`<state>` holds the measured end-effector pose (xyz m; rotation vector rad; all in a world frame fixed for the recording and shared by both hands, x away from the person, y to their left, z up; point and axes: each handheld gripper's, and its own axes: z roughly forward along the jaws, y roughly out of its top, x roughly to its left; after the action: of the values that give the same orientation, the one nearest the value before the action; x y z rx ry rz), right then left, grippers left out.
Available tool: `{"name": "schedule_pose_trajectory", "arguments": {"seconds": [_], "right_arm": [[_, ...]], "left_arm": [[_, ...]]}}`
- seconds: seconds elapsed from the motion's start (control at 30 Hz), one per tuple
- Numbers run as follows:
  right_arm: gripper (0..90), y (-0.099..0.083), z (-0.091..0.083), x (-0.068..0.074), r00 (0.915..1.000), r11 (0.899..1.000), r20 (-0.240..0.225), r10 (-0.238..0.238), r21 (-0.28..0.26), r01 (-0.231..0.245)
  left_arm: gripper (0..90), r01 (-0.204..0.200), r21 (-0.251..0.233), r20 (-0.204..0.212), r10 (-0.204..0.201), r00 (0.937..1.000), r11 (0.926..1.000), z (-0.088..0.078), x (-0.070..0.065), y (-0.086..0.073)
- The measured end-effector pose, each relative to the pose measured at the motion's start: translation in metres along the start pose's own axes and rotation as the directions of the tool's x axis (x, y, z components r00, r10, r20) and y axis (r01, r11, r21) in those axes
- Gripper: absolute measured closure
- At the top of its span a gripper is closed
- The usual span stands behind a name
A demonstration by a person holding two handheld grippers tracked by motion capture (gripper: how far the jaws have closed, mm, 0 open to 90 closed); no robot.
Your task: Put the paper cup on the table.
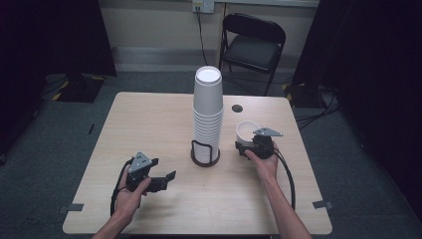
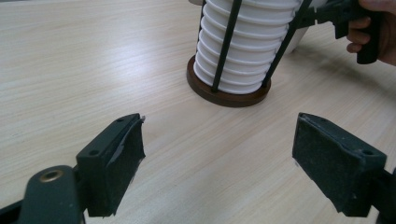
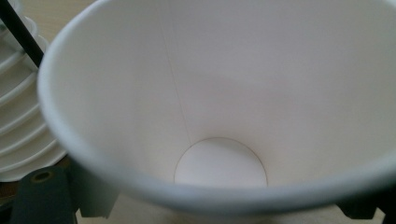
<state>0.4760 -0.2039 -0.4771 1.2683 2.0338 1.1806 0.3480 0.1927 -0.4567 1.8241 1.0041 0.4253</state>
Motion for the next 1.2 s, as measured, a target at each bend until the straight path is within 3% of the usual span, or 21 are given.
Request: {"name": "schedule_pose_trajectory", "arguments": {"seconds": [0.2, 0.27, 0.5, 0.6, 0.7, 0.83, 1.03, 1.2], "right_arm": [[13.4, -0.005, -0.005, -0.001, 0.9998, 1.000, -0.013, 0.012, 0.020, -0.012], [13.4, -0.006, -0.007, 0.001, 0.9999, 1.000, -0.010, -0.008, 0.030, 0.009], [13.5, -0.008, -0.023, 0.002, 0.9999, 0.999, -0.012, -0.005, 0.034, 0.006], [13.9, -0.010, -0.034, 0.002, 0.9995, 1.000, -0.024, 0.020, 0.016, -0.019], [14.2, -0.010, -0.045, 0.002, 0.9993, 1.000, -0.027, 0.027, 0.008, -0.027], [14.0, -0.013, -0.063, 0.002, 0.9964, 0.997, -0.042, 0.073, -0.011, -0.074], [14.4, -0.017, -0.086, 0.014, 0.9979, 0.999, -0.046, 0.045, -0.016, -0.046], [14.9, -0.016, -0.105, 0.027, 0.9933, 0.996, -0.084, 0.079, -0.039, -0.082]], "left_arm": [[16.4, 0.000, 0.002, -0.005, 0.000, 1.0000, 1.0000, 0.000, 0.001, 0.000], [16.4, 0.000, 0.001, -0.006, 0.000, 1.0000, 1.0000, 0.000, 0.000, 0.000], [16.4, 0.004, 0.001, -0.012, -0.004, 0.9999, 1.0000, -0.001, 0.003, 0.000], [16.4, 0.000, -0.011, -0.007, 0.000, 1.0000, 0.9999, -0.001, 0.003, 0.001], [16.4, -0.034, -0.021, -0.010, 0.034, 0.9994, 0.9992, -0.002, 0.003, 0.003], [16.1, -0.030, -0.015, -0.017, 0.030, 0.9994, 0.9994, -0.002, 0.003, 0.002], [15.9, -0.023, -0.013, -0.041, 0.022, 0.9989, 0.9997, -0.002, 0.004, 0.003], [15.9, -0.005, -0.006, -0.037, 0.005, 0.9993, 1.0000, -0.003, 0.006, 0.002]]}}
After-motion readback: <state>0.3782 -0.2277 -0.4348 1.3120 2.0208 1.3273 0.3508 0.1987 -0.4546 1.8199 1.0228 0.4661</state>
